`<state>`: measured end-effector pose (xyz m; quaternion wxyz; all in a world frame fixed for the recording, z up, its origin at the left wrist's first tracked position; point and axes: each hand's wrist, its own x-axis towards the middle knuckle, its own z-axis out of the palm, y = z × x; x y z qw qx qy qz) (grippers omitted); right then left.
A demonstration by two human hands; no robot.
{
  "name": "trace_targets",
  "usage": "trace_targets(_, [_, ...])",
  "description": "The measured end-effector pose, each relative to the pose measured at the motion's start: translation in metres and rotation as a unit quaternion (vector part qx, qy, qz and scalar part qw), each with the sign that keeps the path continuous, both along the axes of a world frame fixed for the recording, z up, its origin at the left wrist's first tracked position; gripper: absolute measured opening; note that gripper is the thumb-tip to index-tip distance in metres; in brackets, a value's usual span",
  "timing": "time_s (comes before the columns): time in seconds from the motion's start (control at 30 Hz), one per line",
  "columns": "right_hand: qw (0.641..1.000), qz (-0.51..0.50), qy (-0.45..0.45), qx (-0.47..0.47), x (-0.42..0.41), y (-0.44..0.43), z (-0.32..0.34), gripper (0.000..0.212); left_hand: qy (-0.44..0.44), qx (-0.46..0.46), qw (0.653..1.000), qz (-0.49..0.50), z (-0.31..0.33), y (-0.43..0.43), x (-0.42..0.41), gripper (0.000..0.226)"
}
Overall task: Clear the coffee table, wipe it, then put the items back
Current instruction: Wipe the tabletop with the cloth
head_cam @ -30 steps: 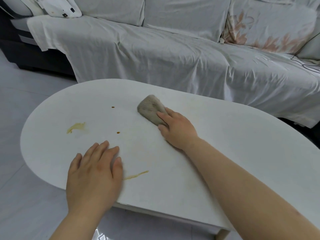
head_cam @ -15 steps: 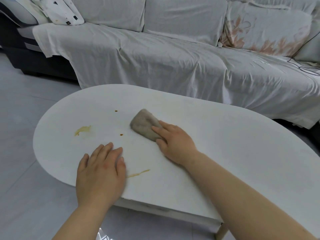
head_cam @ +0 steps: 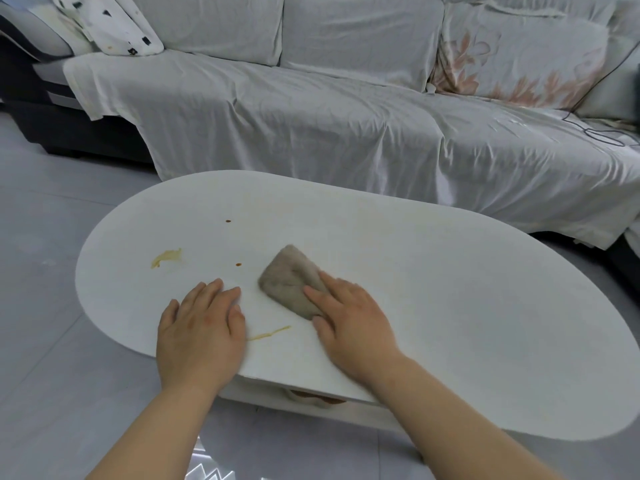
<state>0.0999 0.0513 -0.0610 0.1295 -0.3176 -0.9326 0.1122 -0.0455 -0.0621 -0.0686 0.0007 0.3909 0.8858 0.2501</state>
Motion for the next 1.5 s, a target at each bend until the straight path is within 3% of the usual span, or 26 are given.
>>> trace_targets(0.13, [0.993,-0.119,0.001,-0.008,0.036,0.022,0.012,0.046,-0.007,-0.003,1.000,-0.002,0.002,0.000,-0.001,0.038])
trace_targets(0.3, [0.949,-0.313,-0.014,-0.029,0.063,0.010,0.011,0.048,-0.011,0.007,1.000,-0.003,0.002,-0.001,0.001,0.042])
trace_targets(0.37, [0.961,-0.277,-0.008,-0.008,0.045,-0.018,0.011,0.045,-0.016,0.005,1.000,-0.001,0.004,-0.003,0.002,0.051])
trace_targets(0.43, [0.984,-0.170,0.009,0.045,0.025,-0.047,0.010,0.044,-0.021,0.006,1.000,0.000,0.006,-0.004,0.004,0.042])
trace_targets(0.53, [0.995,-0.085,-0.019,0.046,0.020,-0.066,0.012,0.043,-0.033,0.019,0.999,-0.028,0.011,-0.009,0.005,0.042])
trace_targets(0.67, [0.988,-0.156,-0.015,0.010,0.049,-0.031,0.016,0.047,-0.045,0.061,0.997,-0.014,0.012,-0.036,-0.004,0.056])
trace_targets(0.77, [0.969,-0.247,-0.022,-0.011,0.056,-0.018,0.013,0.049,-0.078,0.059,0.993,0.071,0.004,-0.063,-0.023,0.051])
trace_targets(0.83, [0.962,-0.268,-0.030,-0.031,0.042,-0.029,0.016,0.049,-0.104,0.058,0.990,0.074,-0.005,-0.072,-0.030,0.043])
trace_targets(0.9, [0.971,-0.237,-0.024,-0.023,0.020,-0.046,0.015,0.049,-0.123,0.078,0.987,0.064,-0.011,-0.072,-0.032,0.044])
trace_targets(1.0, [0.993,-0.115,0.010,0.040,-0.019,-0.083,0.013,0.047,-0.136,0.112,0.982,0.068,-0.015,-0.070,-0.034,0.048])
trace_targets(1.13, [1.000,0.006,-0.002,0.001,-0.041,-0.085,0.014,0.041,-0.133,0.105,0.982,0.080,-0.016,-0.072,-0.042,0.060])
trace_targets(1.2, [1.000,-0.001,-0.021,-0.013,-0.039,-0.053,0.013,0.045,-0.125,0.086,0.985,0.081,-0.017,-0.075,-0.047,0.063])
trace_targets(1.3, [0.990,-0.138,-0.030,-0.026,-0.038,-0.017,0.016,0.047,-0.101,0.078,0.989,0.077,-0.018,-0.078,-0.052,0.056])
trace_targets(1.37, [0.985,-0.171,-0.019,-0.031,-0.053,-0.021,0.016,0.048,-0.103,0.086,0.988,0.078,-0.017,-0.078,-0.056,0.052])
trace_targets(1.5, [0.999,0.003,0.023,0.040,-0.086,-0.072,0.008,0.044,-0.106,0.109,0.985,0.082,-0.017,-0.074,-0.061,0.040])
